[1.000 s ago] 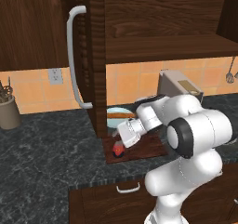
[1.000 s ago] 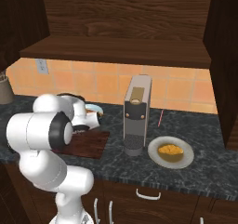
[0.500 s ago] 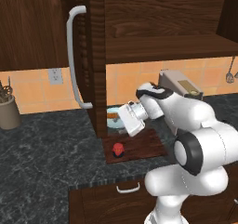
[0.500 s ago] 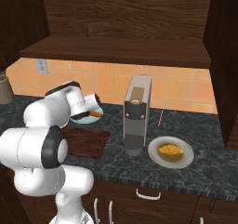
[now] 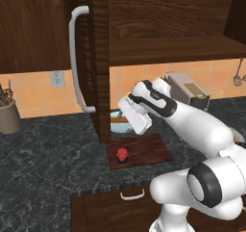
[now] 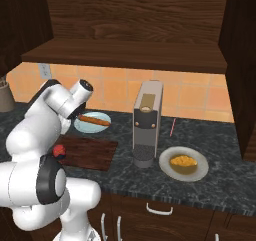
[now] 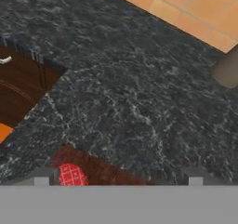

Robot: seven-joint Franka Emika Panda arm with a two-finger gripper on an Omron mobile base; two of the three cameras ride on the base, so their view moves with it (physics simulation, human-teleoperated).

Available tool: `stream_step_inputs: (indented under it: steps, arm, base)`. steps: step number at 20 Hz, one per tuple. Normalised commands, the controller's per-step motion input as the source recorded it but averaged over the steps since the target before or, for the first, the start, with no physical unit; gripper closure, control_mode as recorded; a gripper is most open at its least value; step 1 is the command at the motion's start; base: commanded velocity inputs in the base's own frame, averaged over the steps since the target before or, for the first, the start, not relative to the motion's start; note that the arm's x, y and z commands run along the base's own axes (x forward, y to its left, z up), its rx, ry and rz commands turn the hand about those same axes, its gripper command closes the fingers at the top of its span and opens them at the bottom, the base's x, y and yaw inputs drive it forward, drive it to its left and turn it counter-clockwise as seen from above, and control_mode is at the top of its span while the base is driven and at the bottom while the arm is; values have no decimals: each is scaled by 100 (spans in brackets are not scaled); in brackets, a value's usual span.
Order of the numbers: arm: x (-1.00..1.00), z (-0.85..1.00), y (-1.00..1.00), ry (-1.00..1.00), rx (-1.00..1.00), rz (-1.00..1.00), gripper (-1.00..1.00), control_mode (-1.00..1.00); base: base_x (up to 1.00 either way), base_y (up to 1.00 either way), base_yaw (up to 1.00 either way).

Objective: From the different types of pastries on the counter, select a croissant and place it on the cutting board. Then retrieve a jar of jam from the cabinet and place it alongside the croissant on the cutting board.

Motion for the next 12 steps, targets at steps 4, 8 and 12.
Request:
stream_step_inputs:
  steps: [4, 8, 12]
  arm:
    - [0, 25, -46, -22, -21, 27, -100, -100]
    - [-9, 22, -60, -32, -16, 28, -100, -100]
    - [-33, 8, -27, -26, -20, 13, -100, -100]
  base:
    - [0, 0, 0]
    - [0, 0, 0]
    - [0, 0, 0]
